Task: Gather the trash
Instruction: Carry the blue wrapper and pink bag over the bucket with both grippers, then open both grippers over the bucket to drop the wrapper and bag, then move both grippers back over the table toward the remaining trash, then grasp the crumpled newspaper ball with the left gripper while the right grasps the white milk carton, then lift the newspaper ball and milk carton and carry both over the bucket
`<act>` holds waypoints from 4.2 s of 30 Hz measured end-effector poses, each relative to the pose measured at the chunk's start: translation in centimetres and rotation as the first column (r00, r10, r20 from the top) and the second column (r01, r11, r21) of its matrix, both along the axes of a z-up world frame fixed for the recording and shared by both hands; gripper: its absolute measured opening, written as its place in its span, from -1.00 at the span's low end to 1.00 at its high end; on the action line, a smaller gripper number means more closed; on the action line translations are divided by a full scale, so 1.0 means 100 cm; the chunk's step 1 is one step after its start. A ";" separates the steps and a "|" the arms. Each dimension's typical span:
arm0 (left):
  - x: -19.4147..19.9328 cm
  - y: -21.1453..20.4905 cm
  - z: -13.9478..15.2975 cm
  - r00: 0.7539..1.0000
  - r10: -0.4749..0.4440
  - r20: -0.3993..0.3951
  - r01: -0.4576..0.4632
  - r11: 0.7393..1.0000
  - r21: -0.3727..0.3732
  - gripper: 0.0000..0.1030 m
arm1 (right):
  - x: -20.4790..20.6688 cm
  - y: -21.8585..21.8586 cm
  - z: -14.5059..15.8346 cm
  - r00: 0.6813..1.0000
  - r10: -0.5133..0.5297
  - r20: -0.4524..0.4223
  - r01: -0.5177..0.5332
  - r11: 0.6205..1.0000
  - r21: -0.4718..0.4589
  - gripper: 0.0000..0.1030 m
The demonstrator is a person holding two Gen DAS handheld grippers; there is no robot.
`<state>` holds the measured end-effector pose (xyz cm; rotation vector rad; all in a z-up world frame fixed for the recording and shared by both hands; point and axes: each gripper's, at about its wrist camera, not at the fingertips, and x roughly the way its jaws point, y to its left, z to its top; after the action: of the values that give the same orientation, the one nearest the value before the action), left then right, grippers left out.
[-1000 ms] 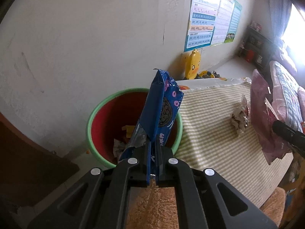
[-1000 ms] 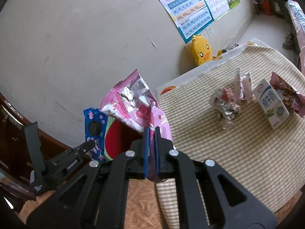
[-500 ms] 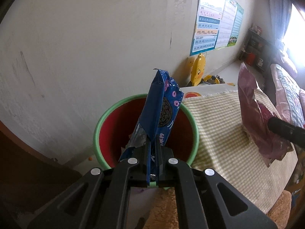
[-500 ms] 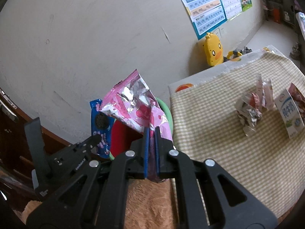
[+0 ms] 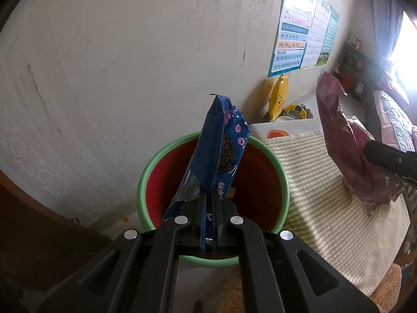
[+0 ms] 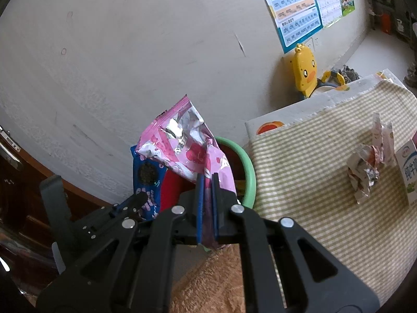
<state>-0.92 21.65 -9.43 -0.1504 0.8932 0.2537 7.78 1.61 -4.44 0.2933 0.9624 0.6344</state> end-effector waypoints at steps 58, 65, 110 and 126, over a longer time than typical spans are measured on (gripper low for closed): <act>0.148 -0.293 -0.077 0.898 -0.417 -0.139 0.413 0.909 -0.060 0.28 | -0.109 -0.268 -0.096 0.835 -0.536 -0.126 0.515 0.841 -0.165 0.07; 0.179 -0.294 -0.104 0.908 -0.339 -0.246 0.326 0.941 -0.095 0.13 | -0.119 -0.283 -0.104 0.816 -0.560 -0.145 0.538 0.827 -0.165 0.08; 0.050 -0.228 -0.090 0.849 -0.472 -0.238 0.451 0.881 -0.141 -0.13 | -0.027 -0.247 -0.130 0.871 -0.397 -0.288 0.324 0.907 -0.271 -0.12; 0.059 -0.220 -0.106 0.857 -0.441 -0.265 0.407 0.897 -0.174 0.06 | -0.029 -0.228 -0.126 0.885 -0.413 -0.214 0.335 0.886 -0.322 0.39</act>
<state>5.01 -0.39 -19.99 -0.0137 1.2183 -0.1963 4.92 -21.21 -16.99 0.3149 1.2091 0.0932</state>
